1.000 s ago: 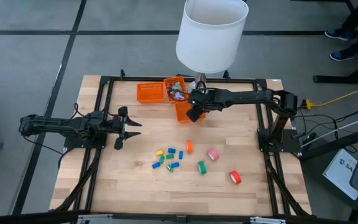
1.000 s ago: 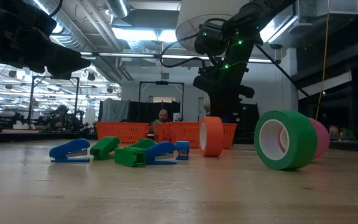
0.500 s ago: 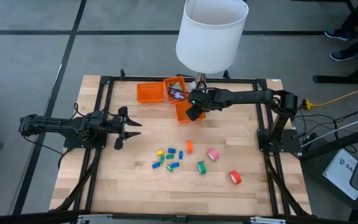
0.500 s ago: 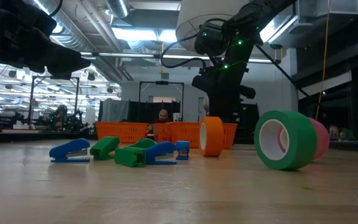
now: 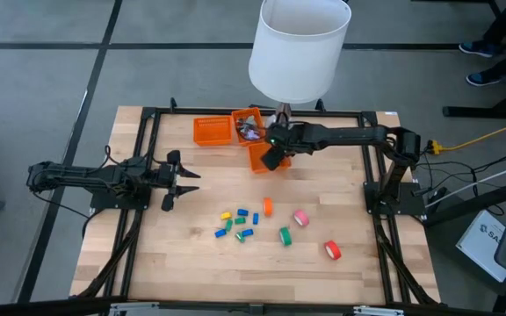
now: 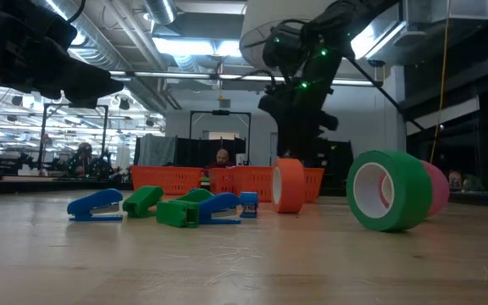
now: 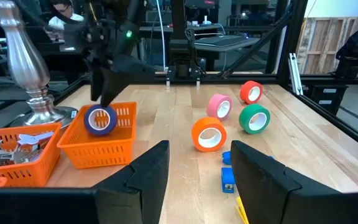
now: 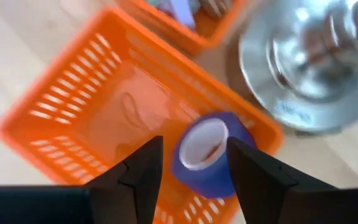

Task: Pick and place Stapler, Stapler remover, tape
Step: Put the orange tape into the bottom right orange basket

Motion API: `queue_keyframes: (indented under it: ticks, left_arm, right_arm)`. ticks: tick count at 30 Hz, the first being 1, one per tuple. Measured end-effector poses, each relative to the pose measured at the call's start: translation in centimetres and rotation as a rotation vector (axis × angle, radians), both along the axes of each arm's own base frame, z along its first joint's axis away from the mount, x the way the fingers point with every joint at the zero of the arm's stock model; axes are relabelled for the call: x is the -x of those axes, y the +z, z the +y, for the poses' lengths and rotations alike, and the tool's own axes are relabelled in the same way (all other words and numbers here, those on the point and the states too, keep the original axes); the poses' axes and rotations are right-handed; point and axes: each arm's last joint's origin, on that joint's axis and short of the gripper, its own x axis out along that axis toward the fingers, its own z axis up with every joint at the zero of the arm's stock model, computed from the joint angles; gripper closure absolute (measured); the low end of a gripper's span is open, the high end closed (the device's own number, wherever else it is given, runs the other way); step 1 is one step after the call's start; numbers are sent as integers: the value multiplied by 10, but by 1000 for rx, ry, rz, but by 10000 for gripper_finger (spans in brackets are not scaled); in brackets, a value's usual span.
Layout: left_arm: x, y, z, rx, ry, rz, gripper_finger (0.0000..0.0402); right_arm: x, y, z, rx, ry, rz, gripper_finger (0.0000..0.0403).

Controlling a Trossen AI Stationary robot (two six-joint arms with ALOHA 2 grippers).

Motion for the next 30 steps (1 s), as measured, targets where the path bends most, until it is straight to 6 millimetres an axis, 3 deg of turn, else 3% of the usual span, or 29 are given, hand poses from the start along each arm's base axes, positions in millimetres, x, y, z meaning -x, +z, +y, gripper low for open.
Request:
queue_keyframes:
  ticks: [10, 23, 30]
  left_arm:
    - [0, 0, 0, 0, 0, 0, 233]
    - [0, 0, 0, 0, 0, 0, 233]
    - [0, 0, 0, 0, 0, 0, 233]
  right_arm:
    - [-21, 21, 25, 43, 168, -99, 221]
    - [-32, 23, 90, 42, 339, -151, 221]
    - [-32, 23, 114, -8, 321, -179, 221]
